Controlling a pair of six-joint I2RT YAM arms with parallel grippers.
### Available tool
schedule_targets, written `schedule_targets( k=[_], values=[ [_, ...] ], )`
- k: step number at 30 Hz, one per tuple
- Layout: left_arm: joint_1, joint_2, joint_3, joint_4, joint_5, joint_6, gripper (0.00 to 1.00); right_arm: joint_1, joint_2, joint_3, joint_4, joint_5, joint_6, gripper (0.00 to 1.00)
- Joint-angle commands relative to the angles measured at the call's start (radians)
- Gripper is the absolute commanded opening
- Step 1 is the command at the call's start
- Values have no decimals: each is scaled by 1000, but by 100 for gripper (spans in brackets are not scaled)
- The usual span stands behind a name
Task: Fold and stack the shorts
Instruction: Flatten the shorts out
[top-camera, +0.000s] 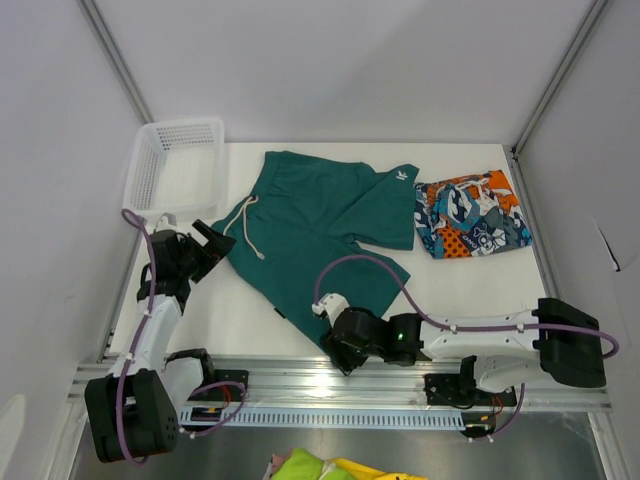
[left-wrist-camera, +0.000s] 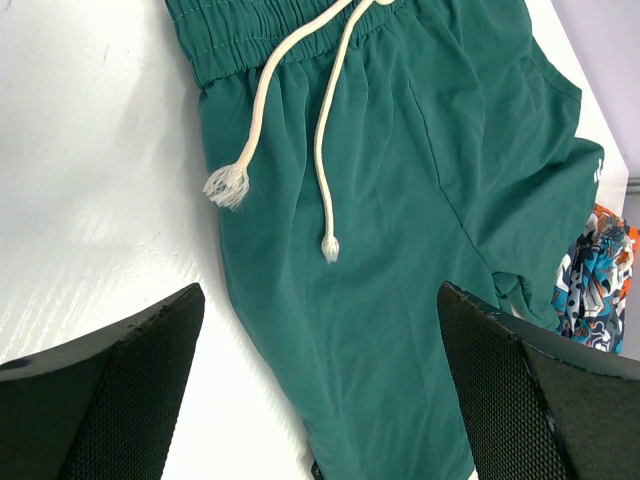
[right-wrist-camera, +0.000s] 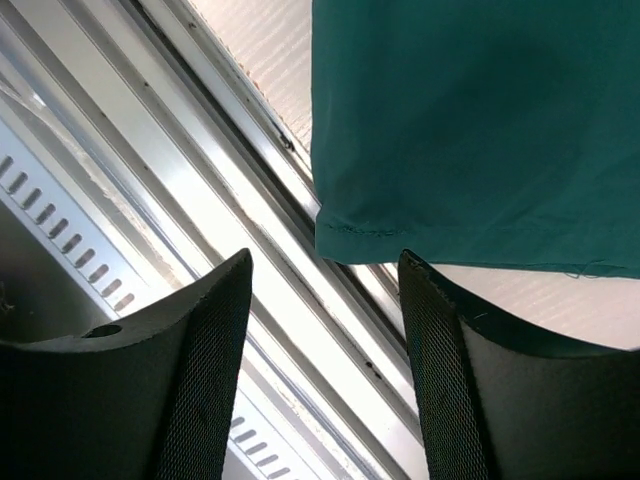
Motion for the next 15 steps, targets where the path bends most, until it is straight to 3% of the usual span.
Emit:
schedule_targets(
  k=[1, 7, 15],
  values=[
    [10, -2, -5, 22, -1, 24, 99, 44, 52, 26, -8, 80, -10, 63],
    [12, -2, -1, 21, -1, 27, 99, 78, 166, 74, -42, 195, -2, 72],
    [10, -2, -3, 19, -4, 30, 99, 92, 229, 100, -19, 267, 14, 73]
  ],
)
